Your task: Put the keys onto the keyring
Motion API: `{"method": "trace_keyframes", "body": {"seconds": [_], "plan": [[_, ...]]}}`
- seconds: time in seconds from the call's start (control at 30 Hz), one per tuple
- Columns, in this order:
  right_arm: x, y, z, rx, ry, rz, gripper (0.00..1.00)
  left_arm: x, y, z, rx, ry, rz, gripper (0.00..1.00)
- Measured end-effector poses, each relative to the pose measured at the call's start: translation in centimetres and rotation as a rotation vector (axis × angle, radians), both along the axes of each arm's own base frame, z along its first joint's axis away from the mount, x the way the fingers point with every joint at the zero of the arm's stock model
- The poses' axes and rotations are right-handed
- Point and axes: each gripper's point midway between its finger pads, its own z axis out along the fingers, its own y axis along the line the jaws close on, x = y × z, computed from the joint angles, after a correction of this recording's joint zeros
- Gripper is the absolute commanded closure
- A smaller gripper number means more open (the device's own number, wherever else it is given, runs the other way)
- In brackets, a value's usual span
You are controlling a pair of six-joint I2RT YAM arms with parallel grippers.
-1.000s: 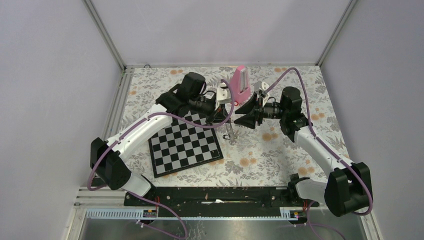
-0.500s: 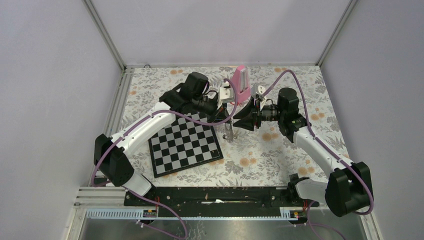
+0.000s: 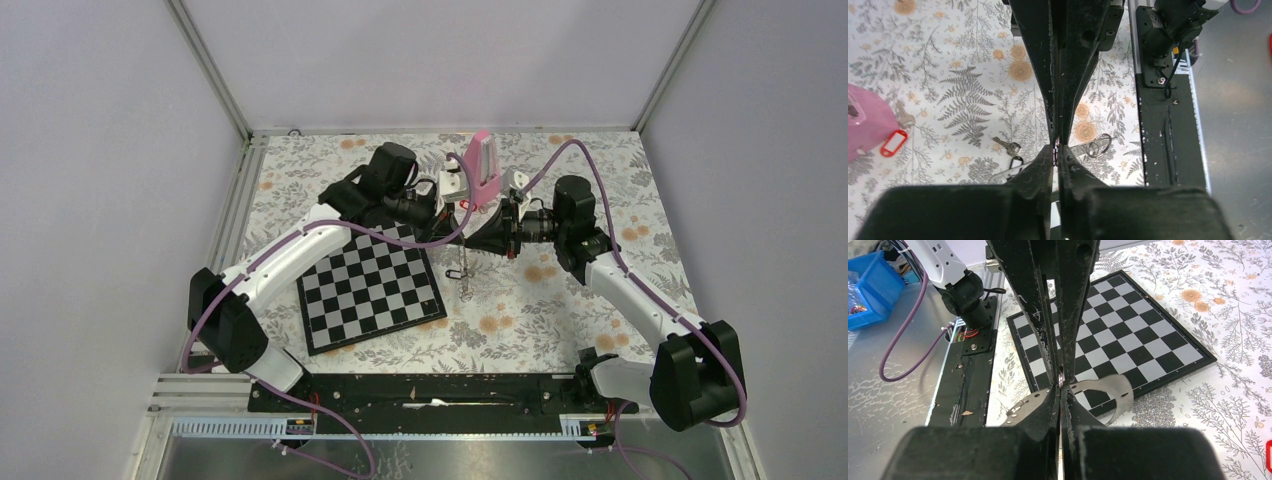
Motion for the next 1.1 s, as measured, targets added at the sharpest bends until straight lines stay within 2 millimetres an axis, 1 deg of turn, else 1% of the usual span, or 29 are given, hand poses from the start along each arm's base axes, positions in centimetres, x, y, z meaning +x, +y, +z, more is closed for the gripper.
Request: {"method": "trace_keyframes", "body": {"seconds": [0.07, 0.1, 0.2, 0.3, 0.37, 0.43, 0.6, 0.77, 0.87, 1.1], "plan": [[0.0, 0.0, 0.0, 0.001, 0.002, 0.0, 1.0, 0.1, 0.0, 0.0, -0.006, -0.004, -0.002, 0.68], [0.0, 0.0, 0.0, 0.001, 0.005, 0.0, 1.0, 0.2, 0.0, 0.0, -0.01, -0.011, -0.003, 0.63], [-0.1, 0.1, 0.2, 0.013, 0.025, -0.003, 1.0, 0.6, 0.4, 0.0, -0.034, -0.015, -0.002, 0.53], [-0.1, 0.3, 1.0, 0.055, 0.048, -0.011, 1.0, 0.4, 1.4, -0.1, -0.086, -0.007, 0.002, 0.48], [-0.2, 0.3, 1.4, 0.087, 0.069, -0.016, 1.0, 0.2, 2.0, 0.1, -0.122, 0.007, 0.009, 0.49], [-0.3, 0.4, 1.8, 0.11, 0.088, -0.017, 1.0, 0.4, 2.3, 0.6, -0.159, 0.014, 0.018, 0.5], [-0.3, 0.5, 2.9, 0.154, 0.1, -0.015, 1.0, 0.6, 1.7, 2.1, -0.232, 0.032, 0.017, 0.58], [-0.5, 0.5, 2.9, 0.172, 0.118, -0.019, 1.0, 0.5, 1.2, 3.4, -0.282, 0.044, 0.003, 0.68], [-0.5, 0.5, 3.0, 0.181, 0.121, -0.021, 1.0, 0.3, 1.2, 3.4, -0.293, 0.055, -0.002, 0.72], [-0.3, 0.5, 3.6, 0.199, 0.116, -0.032, 1.0, 0.0, 1.2, 3.1, -0.298, 0.067, -0.014, 0.72]]}}
